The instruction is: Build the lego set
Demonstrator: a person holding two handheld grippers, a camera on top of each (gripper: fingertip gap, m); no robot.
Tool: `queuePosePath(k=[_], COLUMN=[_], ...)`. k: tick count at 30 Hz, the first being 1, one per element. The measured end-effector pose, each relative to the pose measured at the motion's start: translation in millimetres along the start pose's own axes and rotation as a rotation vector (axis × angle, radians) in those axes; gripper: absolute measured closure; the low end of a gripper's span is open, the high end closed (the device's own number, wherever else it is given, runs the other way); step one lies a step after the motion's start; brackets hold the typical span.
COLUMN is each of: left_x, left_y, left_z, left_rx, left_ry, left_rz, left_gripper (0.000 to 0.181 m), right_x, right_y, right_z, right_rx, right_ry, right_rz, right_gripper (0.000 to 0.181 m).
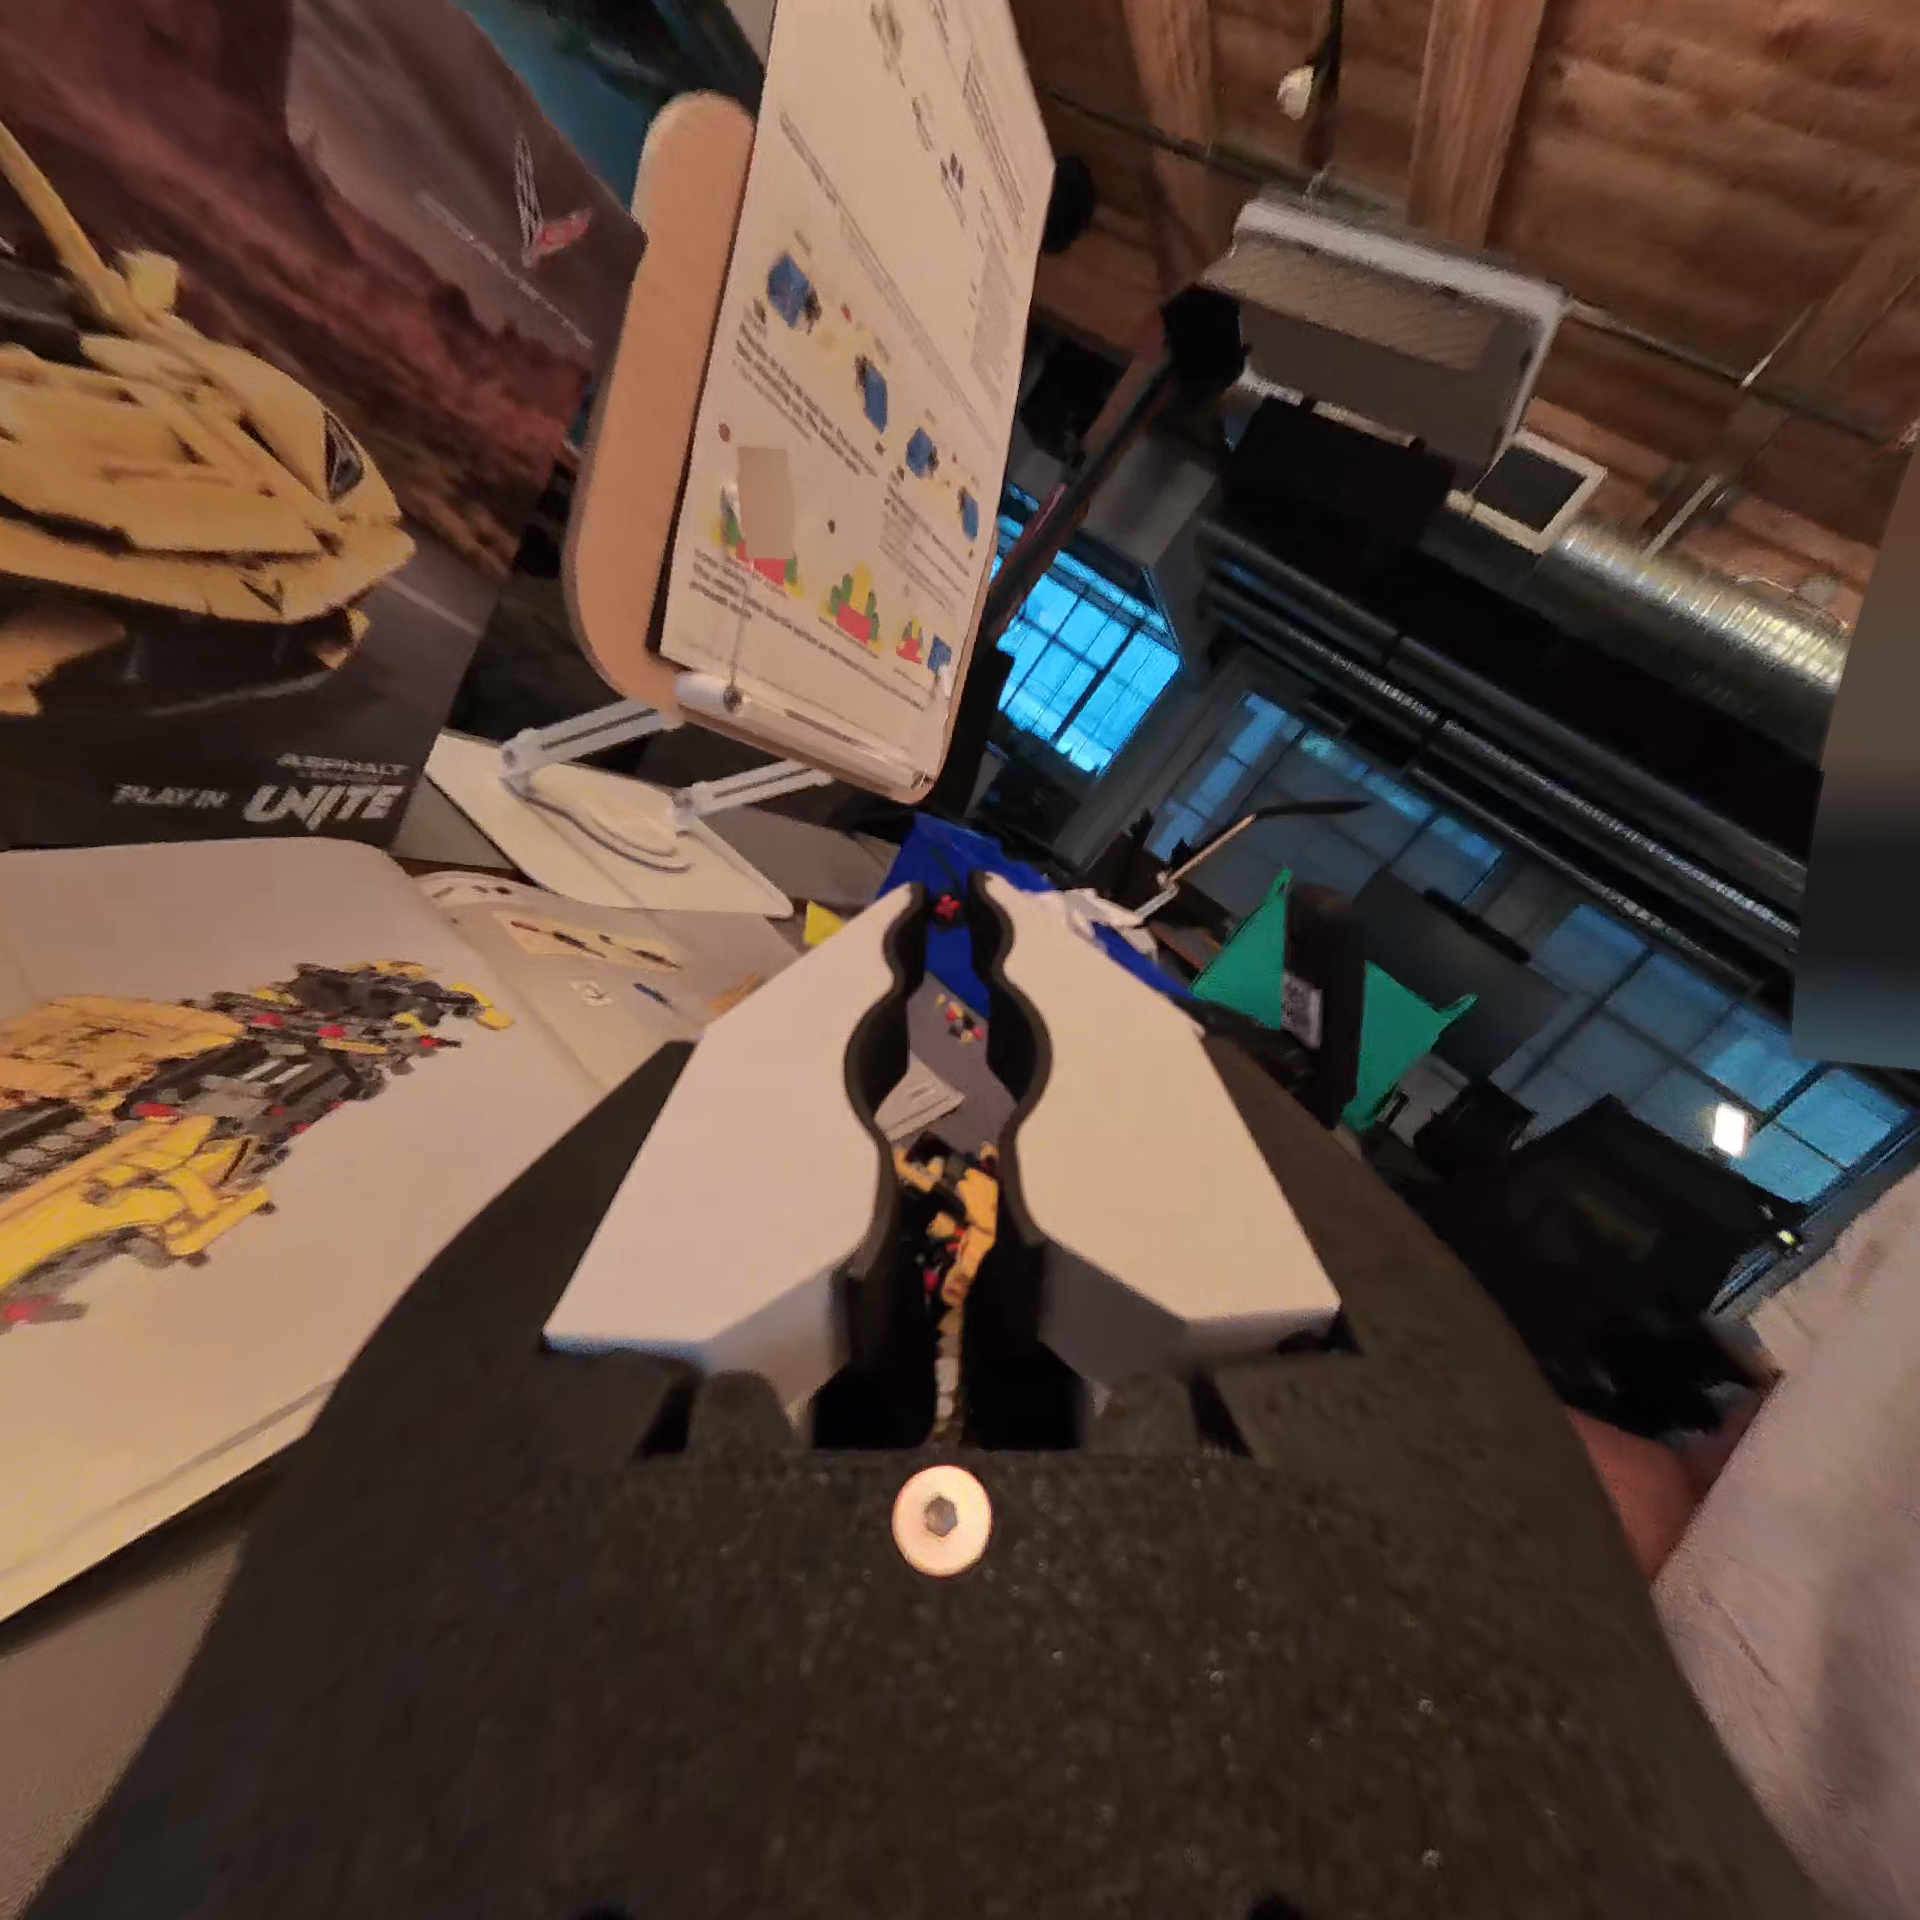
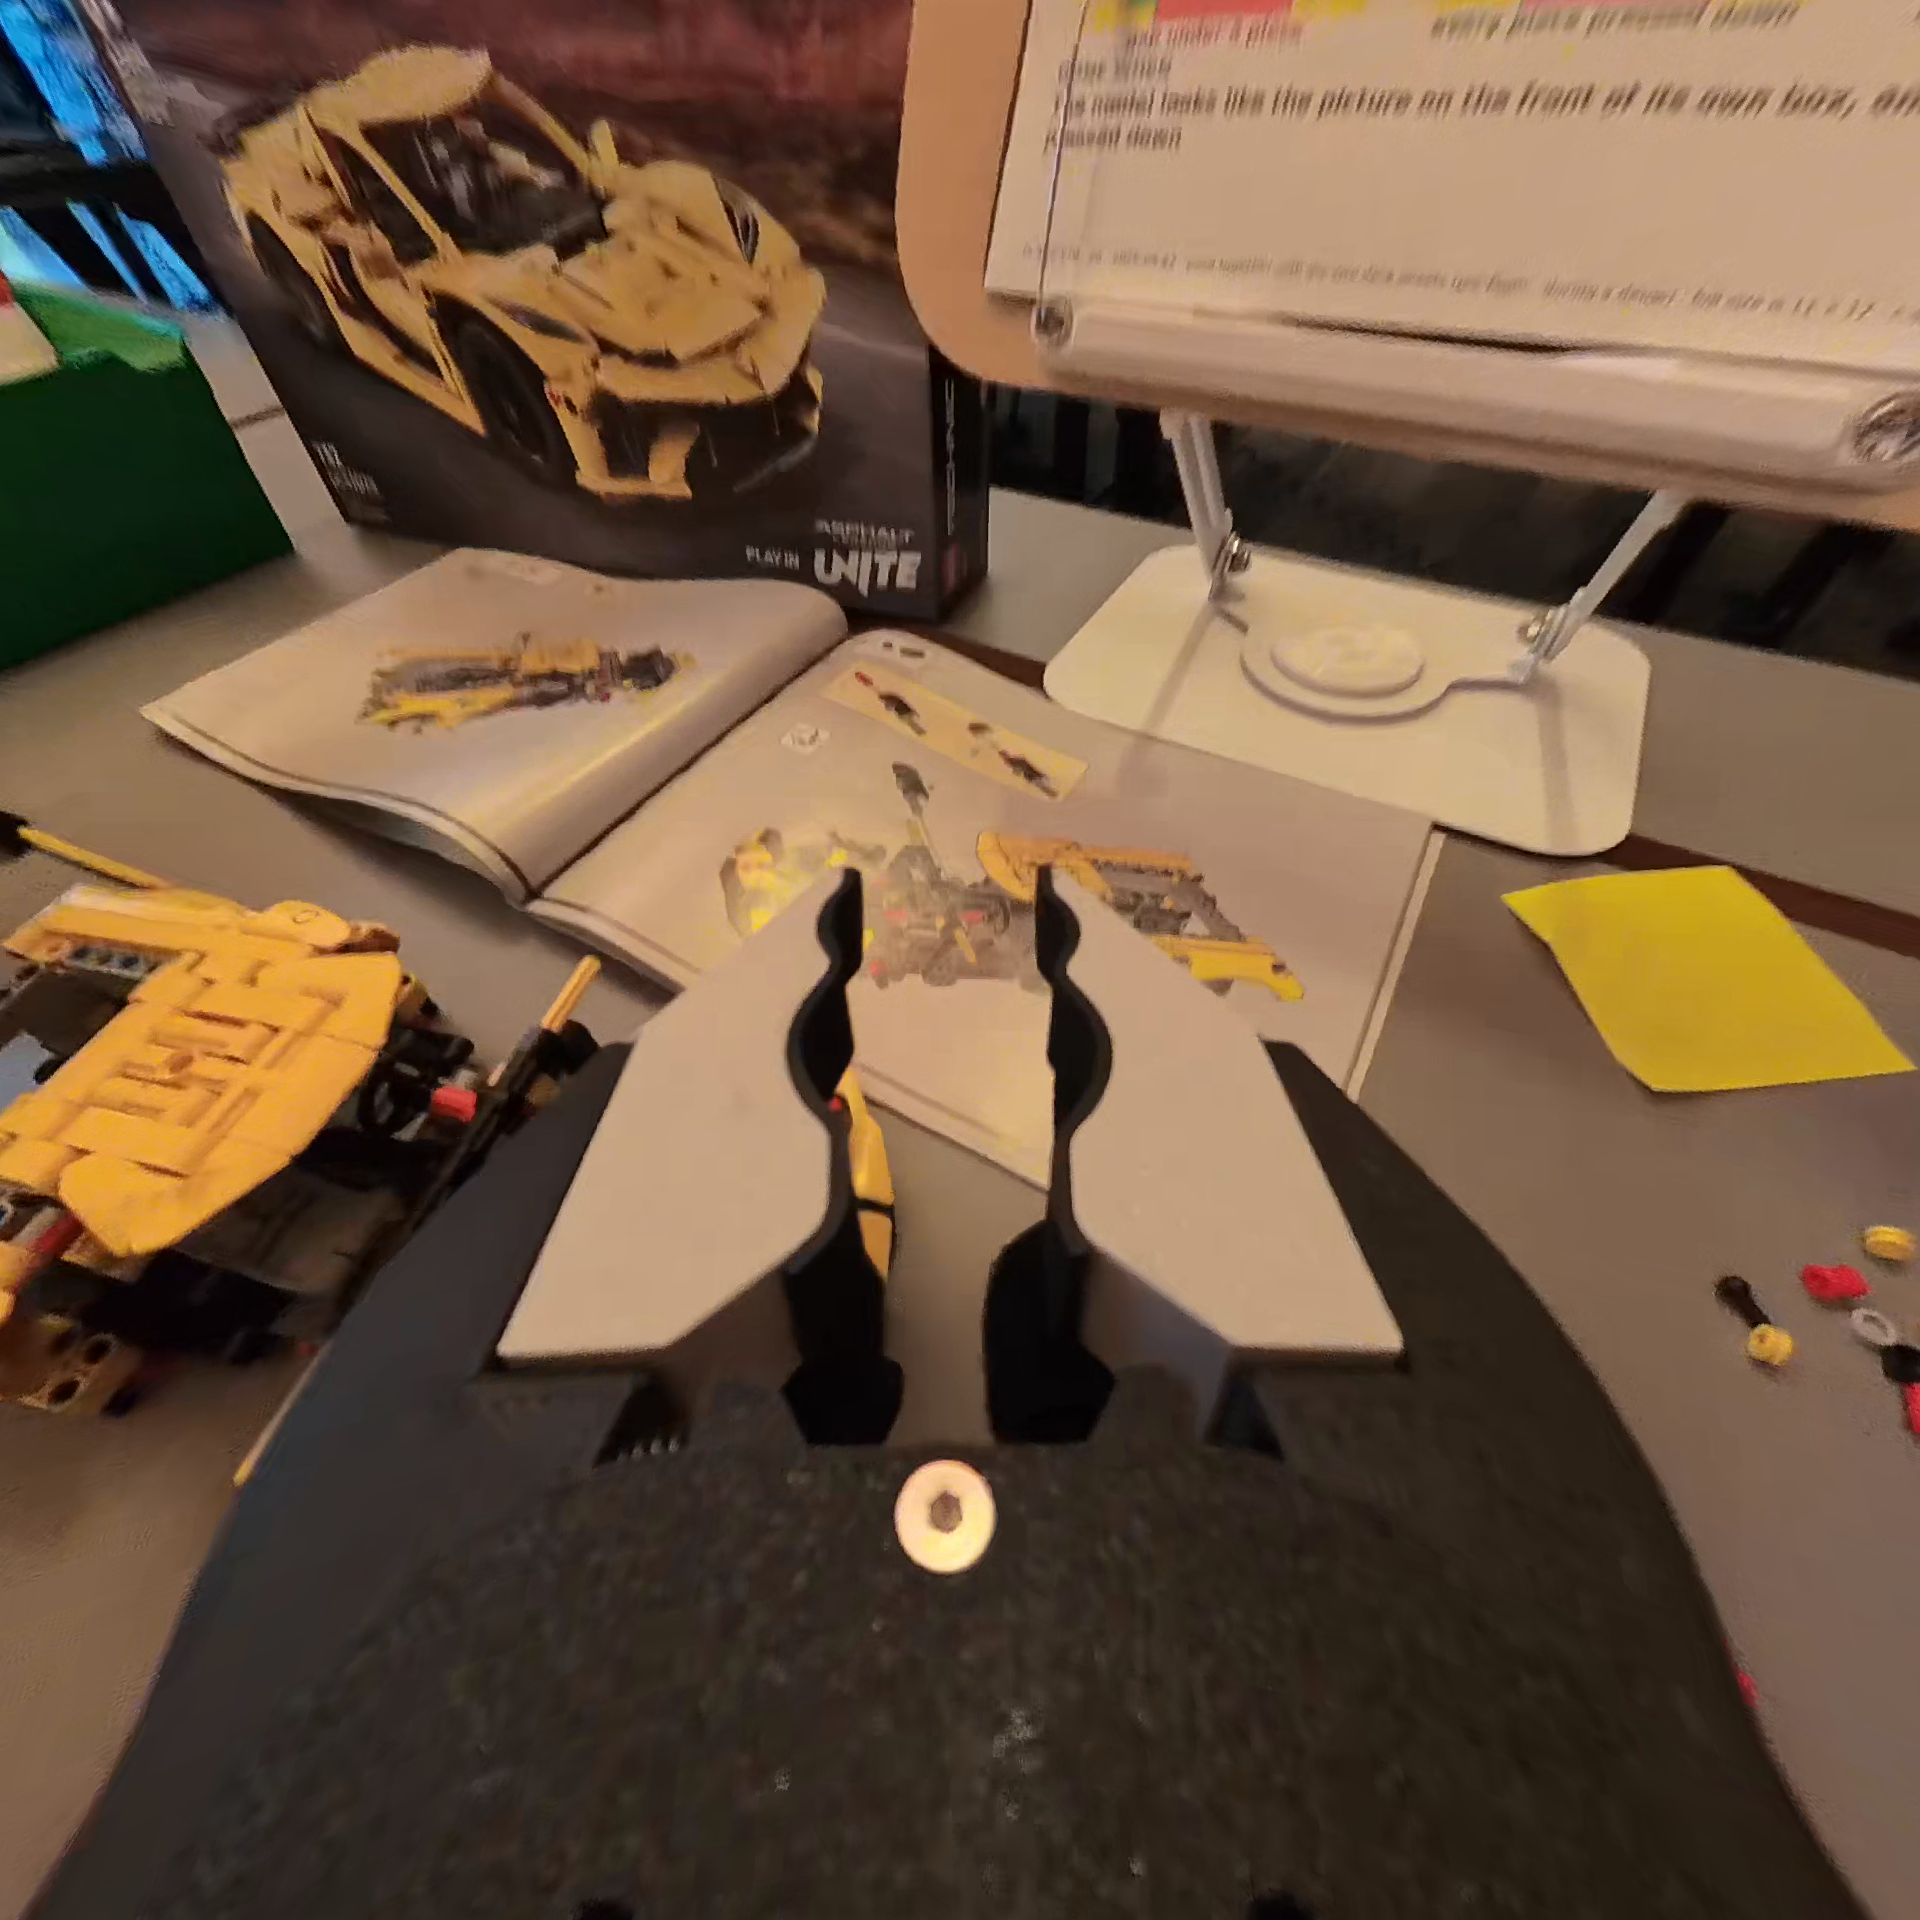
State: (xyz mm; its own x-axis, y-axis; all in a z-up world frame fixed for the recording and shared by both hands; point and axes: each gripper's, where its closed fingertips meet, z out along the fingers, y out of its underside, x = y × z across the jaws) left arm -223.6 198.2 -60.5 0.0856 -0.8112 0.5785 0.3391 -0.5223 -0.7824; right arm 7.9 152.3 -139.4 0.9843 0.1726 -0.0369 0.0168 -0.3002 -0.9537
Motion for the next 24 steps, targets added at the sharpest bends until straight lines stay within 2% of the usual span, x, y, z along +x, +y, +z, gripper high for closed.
queuePosePath(k=[4,7,16,22,24], left_x=[-15,-14,-22,-15,0], left_y=[22,20,25,30,34], left_z=[5,5,4,8,11], left_rx=[-0.071,-0.038,-0.081,-0.119,-0.151], left_ry=[-0.017,0.007,-0.044,-0.045,0.019], left_rz=[-0.04,-0.04,-0.003,0.046,0.033], left_gripper=[0.175,0.175,0.175,0.174,0.175], right_x=[-3,0,-4,-12,-15], right_y=[3,14,18,16,16], right_z=[4,8,8,7,7], right_rx=[0.007,-0.035,-0.053,-0.069,-0.078], right_ry=[-0.043,-0.048,-0.077,-0.095,-0.102], right_rz=[0.04,0.054,0.068,0.037,0.022], right_gripper=[0.148,0.149,0.151,0.151,0.151])
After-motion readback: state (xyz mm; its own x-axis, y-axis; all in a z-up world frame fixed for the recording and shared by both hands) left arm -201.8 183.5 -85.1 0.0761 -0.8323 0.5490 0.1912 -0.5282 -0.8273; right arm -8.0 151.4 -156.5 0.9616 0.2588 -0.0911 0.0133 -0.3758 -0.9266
